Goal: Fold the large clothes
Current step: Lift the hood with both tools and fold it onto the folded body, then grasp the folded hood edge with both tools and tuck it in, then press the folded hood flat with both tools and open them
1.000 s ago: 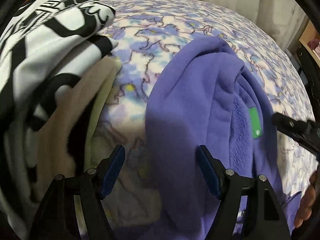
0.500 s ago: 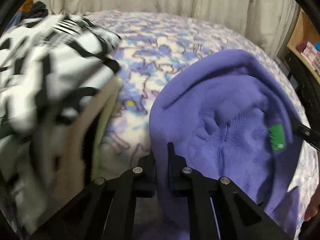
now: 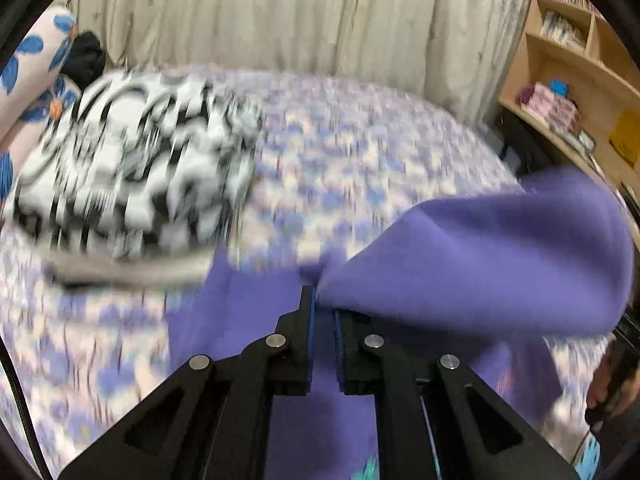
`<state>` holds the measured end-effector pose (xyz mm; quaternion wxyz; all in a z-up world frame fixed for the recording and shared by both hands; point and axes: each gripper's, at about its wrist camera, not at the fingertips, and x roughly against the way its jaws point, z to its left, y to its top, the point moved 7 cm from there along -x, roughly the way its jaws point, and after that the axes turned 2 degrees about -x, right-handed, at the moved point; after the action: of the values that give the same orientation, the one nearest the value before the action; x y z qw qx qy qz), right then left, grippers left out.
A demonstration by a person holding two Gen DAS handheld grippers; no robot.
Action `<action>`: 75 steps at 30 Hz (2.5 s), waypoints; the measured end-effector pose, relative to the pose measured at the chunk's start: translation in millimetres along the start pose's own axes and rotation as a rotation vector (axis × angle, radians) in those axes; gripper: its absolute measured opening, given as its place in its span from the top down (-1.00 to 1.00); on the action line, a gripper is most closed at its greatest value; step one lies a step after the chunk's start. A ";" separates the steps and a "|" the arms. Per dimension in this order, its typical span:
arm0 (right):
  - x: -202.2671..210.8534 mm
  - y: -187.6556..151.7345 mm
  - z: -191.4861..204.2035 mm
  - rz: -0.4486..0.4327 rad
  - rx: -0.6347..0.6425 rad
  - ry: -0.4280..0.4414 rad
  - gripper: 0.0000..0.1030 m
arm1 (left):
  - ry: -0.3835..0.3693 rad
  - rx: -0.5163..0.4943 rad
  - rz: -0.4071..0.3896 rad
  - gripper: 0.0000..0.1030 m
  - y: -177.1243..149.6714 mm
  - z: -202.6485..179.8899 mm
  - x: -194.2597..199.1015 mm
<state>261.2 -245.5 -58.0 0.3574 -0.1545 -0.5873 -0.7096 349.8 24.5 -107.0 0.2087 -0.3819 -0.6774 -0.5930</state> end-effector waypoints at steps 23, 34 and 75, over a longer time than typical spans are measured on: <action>16.1 -136.3 25.9 0.174 -0.336 0.147 0.12 | -0.291 0.105 0.177 0.25 -134.7 -25.2 16.5; -22.2 -130.1 28.1 0.139 -0.451 0.286 -0.01 | -0.514 0.238 0.123 0.13 -118.0 -41.6 -39.4; 22.1 -115.3 79.7 0.062 -0.207 0.015 0.93 | -0.007 0.091 0.051 0.19 -137.8 -48.3 42.9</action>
<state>150.4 -171.2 -106.3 0.3658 -0.2035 -0.5031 -0.7561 209.6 -11.1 -154.1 0.2385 -0.3911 -0.6944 -0.5550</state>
